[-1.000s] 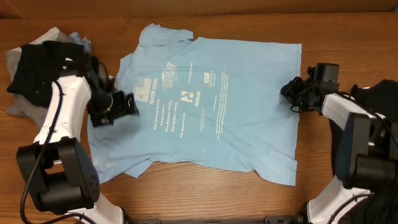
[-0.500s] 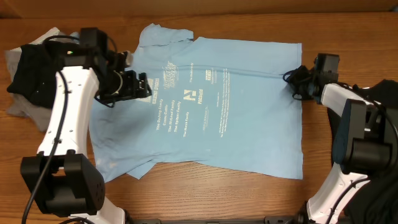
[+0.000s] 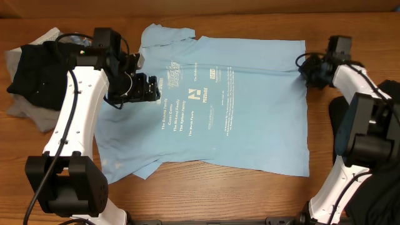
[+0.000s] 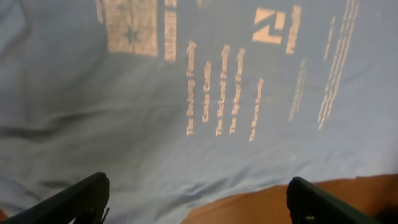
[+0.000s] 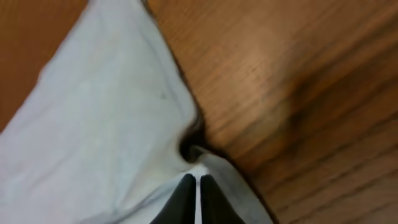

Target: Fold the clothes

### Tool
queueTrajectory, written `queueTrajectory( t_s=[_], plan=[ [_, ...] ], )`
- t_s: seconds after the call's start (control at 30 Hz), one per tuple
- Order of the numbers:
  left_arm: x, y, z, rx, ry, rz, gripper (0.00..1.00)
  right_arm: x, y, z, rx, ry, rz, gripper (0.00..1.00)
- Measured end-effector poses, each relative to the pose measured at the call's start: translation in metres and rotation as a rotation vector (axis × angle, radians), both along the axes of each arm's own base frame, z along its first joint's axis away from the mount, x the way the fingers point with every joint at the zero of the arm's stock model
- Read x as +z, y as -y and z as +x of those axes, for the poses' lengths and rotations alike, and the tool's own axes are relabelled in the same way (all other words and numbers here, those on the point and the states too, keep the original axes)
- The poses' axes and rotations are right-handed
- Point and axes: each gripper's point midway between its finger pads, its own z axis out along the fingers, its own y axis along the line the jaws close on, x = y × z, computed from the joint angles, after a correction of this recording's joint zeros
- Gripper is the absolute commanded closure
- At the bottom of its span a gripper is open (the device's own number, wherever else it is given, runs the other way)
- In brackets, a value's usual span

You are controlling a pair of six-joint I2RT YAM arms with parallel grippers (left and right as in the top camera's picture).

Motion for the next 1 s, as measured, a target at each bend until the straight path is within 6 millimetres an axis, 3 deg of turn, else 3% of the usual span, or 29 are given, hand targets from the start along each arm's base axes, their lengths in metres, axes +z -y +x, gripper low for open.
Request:
queueTrajectory(
  t_s=[0.13,0.23,0.3,0.33,0.5,0.63,0.77,0.9,1.0],
  plan=[
    [-0.003,-0.007,-0.013,0.002,-0.055,0.04,0.11,0.045,-0.003,0.002,0.074,0.051,-0.023,0.81],
    [-0.001,-0.011,-0.02,0.005,-0.081,0.064,0.11,0.096,-0.009,-0.003,0.112,0.133,-0.034,0.75],
    [0.006,-0.013,-0.021,0.008,-0.071,0.073,0.11,0.143,-0.014,-0.01,0.135,0.218,-0.045,0.71],
    [0.011,-0.015,-0.022,0.01,-0.059,0.078,0.1,0.171,-0.018,-0.015,0.144,0.268,-0.05,0.69],
    [0.062,-0.028,-0.039,0.048,0.067,0.128,0.07,0.268,-0.035,-0.056,0.187,0.432,-0.065,0.64],
    [0.096,-0.04,-0.067,0.111,0.132,0.183,0.06,0.293,-0.049,-0.087,0.217,0.451,-0.038,0.63],
    [0.11,-0.05,-0.086,0.187,0.158,0.223,0.01,0.299,-0.062,-0.109,0.247,0.429,0.012,0.63],
    [0.091,-0.054,-0.086,0.234,0.134,0.237,0.03,0.301,-0.072,-0.122,0.274,0.414,0.04,0.62],
    [0.055,-0.054,-0.078,0.238,0.114,0.236,0.12,0.307,-0.088,-0.135,0.321,0.416,0.046,0.62]
  ],
)
